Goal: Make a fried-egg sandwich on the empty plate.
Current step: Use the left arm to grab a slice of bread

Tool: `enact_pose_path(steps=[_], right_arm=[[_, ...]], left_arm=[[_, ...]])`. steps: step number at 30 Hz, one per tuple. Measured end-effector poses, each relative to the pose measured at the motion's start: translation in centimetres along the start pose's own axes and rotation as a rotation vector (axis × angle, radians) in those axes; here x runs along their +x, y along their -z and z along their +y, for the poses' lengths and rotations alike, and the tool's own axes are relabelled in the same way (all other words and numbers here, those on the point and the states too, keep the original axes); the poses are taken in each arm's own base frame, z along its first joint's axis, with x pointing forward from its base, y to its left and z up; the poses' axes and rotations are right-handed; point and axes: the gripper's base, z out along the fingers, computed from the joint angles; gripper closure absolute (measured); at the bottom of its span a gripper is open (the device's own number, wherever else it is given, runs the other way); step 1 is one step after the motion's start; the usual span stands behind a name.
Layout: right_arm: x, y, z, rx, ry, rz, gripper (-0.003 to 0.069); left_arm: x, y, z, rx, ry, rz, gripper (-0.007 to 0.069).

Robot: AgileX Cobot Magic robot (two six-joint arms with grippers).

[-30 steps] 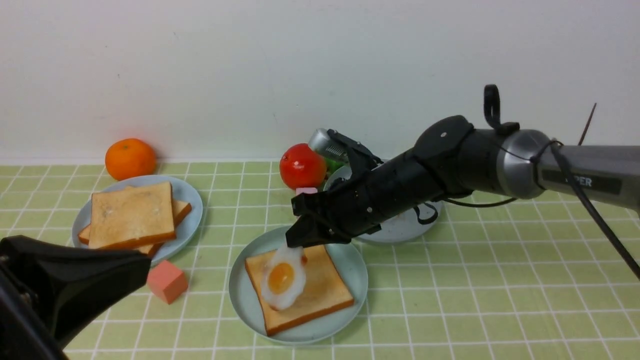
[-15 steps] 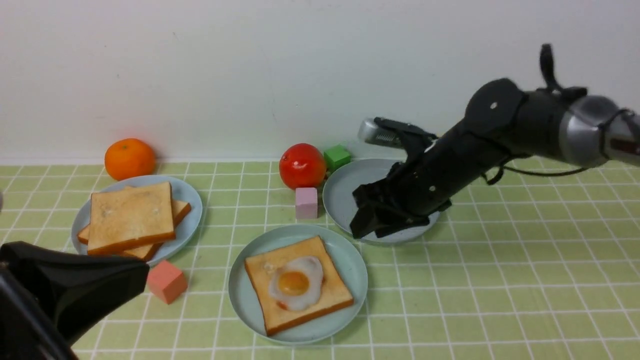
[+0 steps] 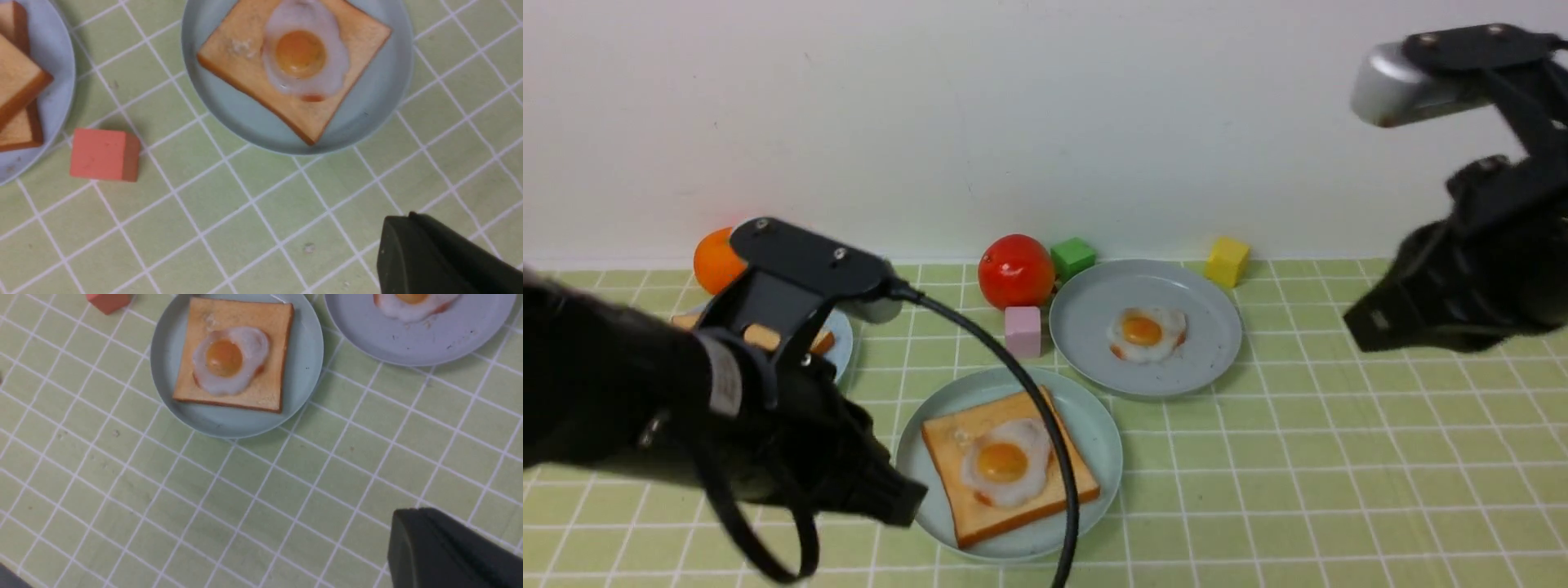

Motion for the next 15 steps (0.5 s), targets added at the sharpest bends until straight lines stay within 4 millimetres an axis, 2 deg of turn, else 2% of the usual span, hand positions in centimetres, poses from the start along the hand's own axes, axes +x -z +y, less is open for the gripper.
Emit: enact_pose_path(steps=[2,6,7,8,10,12,14,15], right_arm=[[2.4,2.3,0.6,0.002,0.009,-0.067,0.0657],[6.4,4.9,1.3,0.014,0.038,-0.183,0.0656],[6.8,5.3,1.3,0.017,0.042,-0.208,0.0656],[7.0,5.4,1.4,0.017,0.044,-0.212,0.0656],[9.0,7.2,1.8,0.027,0.061,-0.32,0.0654],[9.5,7.7,1.9,0.029,0.065,-0.353,0.0653],[10.5,8.8,2.1,0.033,0.075,-0.409,0.0653],[10.5,8.8,2.2,0.033,0.075,-0.412,0.0653]], left_arm=[[-1.3,-0.7,1.9,-0.002,0.02,0.012,0.0638],[-2.4,-2.2,6.2,-0.026,-0.047,0.032,0.0638],[-2.6,-2.8,7.3,-0.033,-0.061,0.042,0.0638],[-2.6,-2.9,7.6,-0.035,-0.052,0.044,0.0638],[-2.8,-4.7,10.8,-0.05,-0.078,0.083,0.0638],[-2.9,-5.4,11.9,-0.056,-0.077,0.097,0.0638],[-2.8,-7.3,14.8,-0.071,-0.08,0.14,0.0629],[-2.8,-7.4,15.0,-0.072,-0.086,0.143,0.0629]])
